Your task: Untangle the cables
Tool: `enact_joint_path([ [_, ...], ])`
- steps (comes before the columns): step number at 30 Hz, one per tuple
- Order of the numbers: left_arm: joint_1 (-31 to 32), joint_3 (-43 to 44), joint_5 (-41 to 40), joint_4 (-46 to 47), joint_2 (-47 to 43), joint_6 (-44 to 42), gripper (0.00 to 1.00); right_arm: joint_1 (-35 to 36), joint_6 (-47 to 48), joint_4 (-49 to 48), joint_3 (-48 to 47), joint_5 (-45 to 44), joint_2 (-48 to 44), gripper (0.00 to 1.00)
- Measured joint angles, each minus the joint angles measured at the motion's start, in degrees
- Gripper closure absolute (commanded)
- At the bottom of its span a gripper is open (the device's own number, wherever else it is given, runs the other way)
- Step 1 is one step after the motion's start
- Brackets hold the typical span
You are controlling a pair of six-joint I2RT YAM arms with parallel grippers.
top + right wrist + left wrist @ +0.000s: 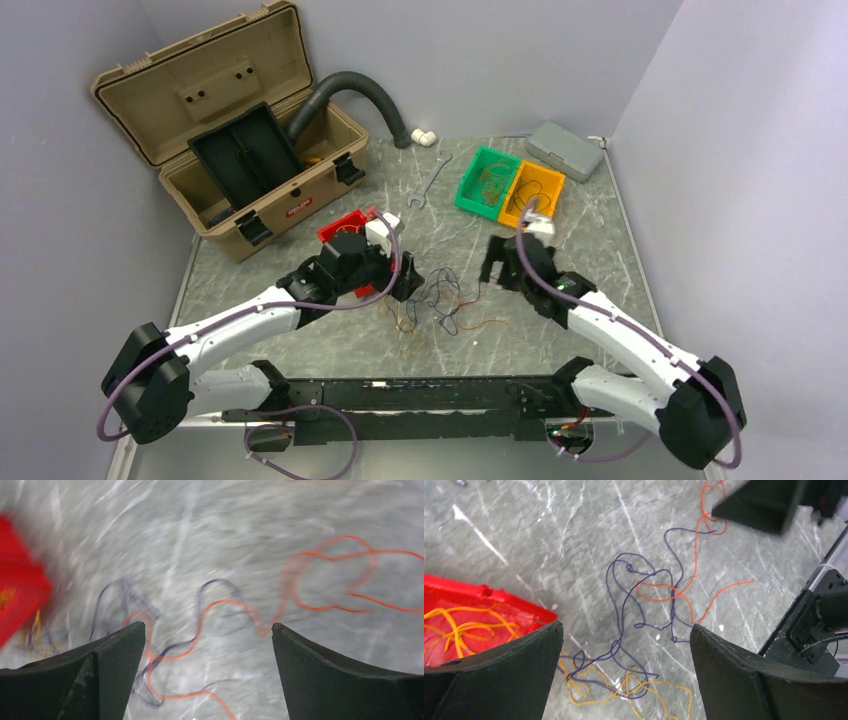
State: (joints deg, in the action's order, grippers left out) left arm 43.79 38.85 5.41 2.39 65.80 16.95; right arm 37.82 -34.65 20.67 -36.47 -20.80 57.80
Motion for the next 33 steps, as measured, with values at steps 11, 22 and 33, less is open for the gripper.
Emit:
enact_joint_path([
  [11,1.1,-6.2,5.3,18.7,5.8,-4.3,0.00,-25.6,-8.7,3.9,1.7,2.8,1.9,0.00],
  [22,1.1,-10.5,5.5,26.5,5.1,-4.1,0.01,-29.8,-4.2,-0.2,-2.9,4.2,23.3,0.01],
  [33,1.1,-11.5,5.6,29.3,4.5,-3.5,0.01,-29.8,-2.7,-3.2,-7.3,4.8,28.5,1.00],
])
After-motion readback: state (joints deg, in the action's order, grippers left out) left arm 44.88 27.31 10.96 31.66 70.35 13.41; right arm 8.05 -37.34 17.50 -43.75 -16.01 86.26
